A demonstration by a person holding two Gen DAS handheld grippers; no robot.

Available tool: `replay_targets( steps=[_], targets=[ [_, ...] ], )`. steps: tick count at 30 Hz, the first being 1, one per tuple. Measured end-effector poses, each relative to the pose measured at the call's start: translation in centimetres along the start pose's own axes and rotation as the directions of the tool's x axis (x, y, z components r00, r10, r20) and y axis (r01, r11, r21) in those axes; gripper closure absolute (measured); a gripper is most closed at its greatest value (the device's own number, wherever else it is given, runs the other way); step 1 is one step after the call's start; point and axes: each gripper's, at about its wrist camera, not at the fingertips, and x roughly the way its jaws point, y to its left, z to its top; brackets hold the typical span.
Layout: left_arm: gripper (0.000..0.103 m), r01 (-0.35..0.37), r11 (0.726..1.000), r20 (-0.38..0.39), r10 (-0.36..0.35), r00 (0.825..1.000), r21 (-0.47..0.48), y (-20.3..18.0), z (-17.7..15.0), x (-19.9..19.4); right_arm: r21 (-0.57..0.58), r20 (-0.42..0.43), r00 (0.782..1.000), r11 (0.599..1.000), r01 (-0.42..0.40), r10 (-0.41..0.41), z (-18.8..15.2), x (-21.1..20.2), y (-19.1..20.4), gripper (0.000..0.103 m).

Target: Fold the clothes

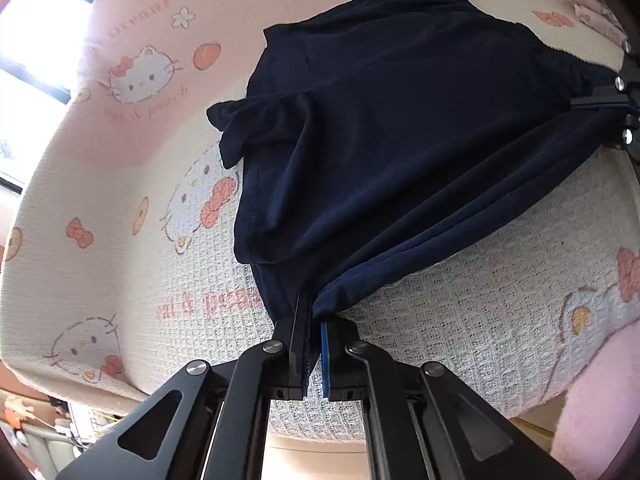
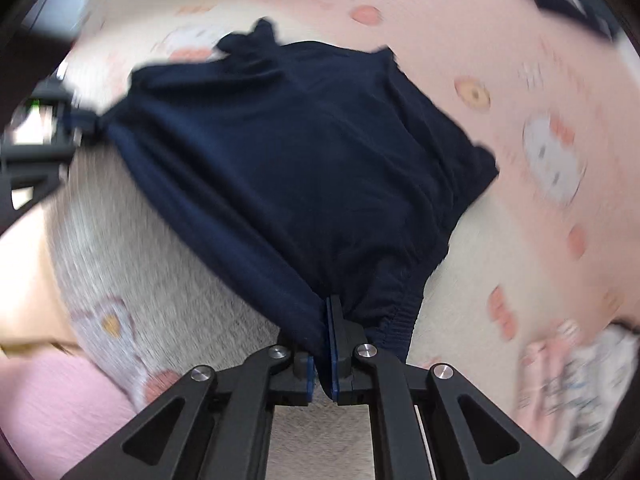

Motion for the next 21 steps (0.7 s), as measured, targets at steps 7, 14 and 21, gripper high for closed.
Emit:
replay_targets(
  steps=[7,14,21],
  targets=[
    [0.102,0.197,0.966,-0.047,-0.208,0.977,-0.168,3.5,0.8,1.1,0.246,-0.013,0.978,0.949,-0.198,0.208,-0.1,0.9,-3.4,0.097],
    [0.102,0.282,0.935,-0.084,-0.305,0.949,-0.215,4.9,1.7,1.8,0.48,0.025,0.905,0.789,-0.383,0.424,-0.4,1.8,-7.3,0.097],
    [0.101,0.345,0.904,-0.039,-0.366,0.93,-0.254,7.1,2.5,0.6,0.504,0.018,0.898,0.771,-0.388,0.44,0.1,0.9,-8.6,0.097]
  ],
)
